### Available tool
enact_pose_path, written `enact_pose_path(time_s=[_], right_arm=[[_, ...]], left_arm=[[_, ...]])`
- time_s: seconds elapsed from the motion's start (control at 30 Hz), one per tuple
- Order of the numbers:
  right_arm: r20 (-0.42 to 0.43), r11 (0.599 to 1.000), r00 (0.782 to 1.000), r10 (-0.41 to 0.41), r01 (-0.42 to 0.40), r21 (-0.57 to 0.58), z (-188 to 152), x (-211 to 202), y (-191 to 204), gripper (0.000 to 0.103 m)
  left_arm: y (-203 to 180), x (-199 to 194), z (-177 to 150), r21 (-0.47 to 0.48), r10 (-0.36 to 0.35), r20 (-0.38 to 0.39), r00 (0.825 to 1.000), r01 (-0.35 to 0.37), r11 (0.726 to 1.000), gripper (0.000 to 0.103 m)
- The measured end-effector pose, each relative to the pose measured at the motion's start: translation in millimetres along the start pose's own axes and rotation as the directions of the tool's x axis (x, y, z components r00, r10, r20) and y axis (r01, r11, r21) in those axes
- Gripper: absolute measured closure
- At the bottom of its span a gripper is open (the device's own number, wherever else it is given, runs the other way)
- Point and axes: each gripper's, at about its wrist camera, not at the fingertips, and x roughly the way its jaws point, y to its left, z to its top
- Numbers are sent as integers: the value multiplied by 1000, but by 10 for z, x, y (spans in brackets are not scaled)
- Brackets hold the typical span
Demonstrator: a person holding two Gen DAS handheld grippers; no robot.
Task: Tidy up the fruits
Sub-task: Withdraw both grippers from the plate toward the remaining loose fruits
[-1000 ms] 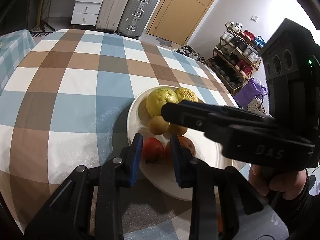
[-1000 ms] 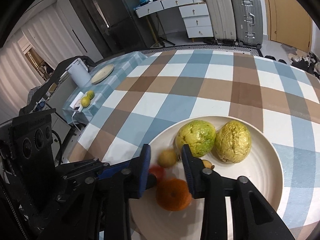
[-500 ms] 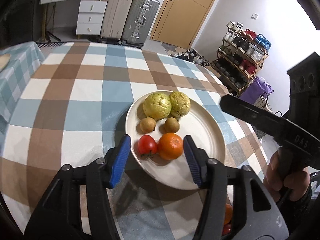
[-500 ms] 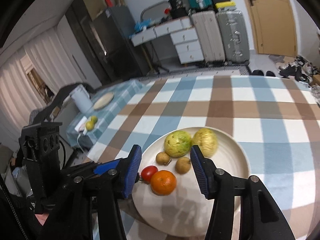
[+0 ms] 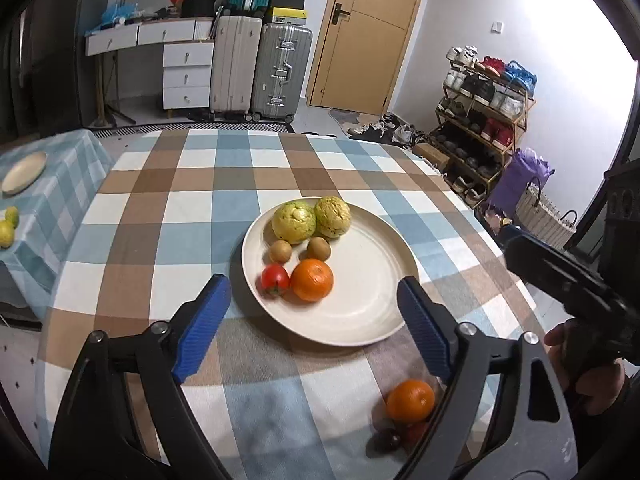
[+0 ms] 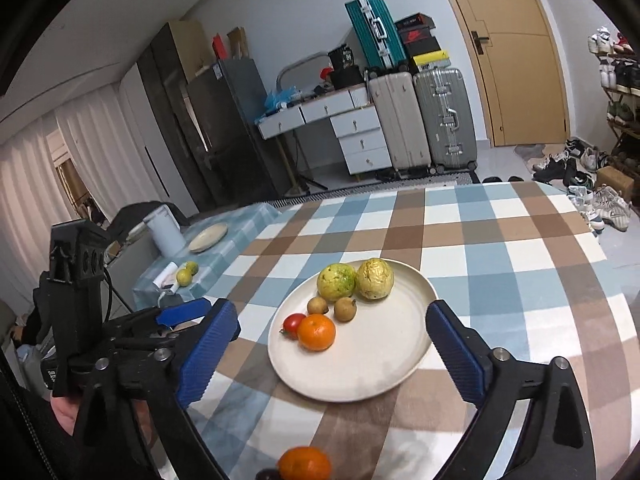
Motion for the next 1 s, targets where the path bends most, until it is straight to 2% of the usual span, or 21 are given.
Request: enact_pose_path(time_s=[0.27,0.47,0.63,0.8,1.0], right_arm=[[60,1000,998,10,-9,-28,-189,-373,88,0],[82,999,996,29,-26,-40,-393,-573,150,0],[45,998,999,5,-3,-55,-597,-641,206,0],[-12,998,999,-49,48,-50,-799,-641,205,0],[-76,1000,997,-24,24,4,-1023,-583,137,0]], left_arm=[[-212,-273,-189,31,-7,17,1000,6,999,3],[-256,-417,-372,20,-3,27,1000,2,1000,1],[-309,-478,-567,44,10,33,999,-11,999,1],[-261,-506,-775,16,6,6,1000,-6,1000,1],[-154,-464,-952,-12,5,-31,1000,-5,1000,1]])
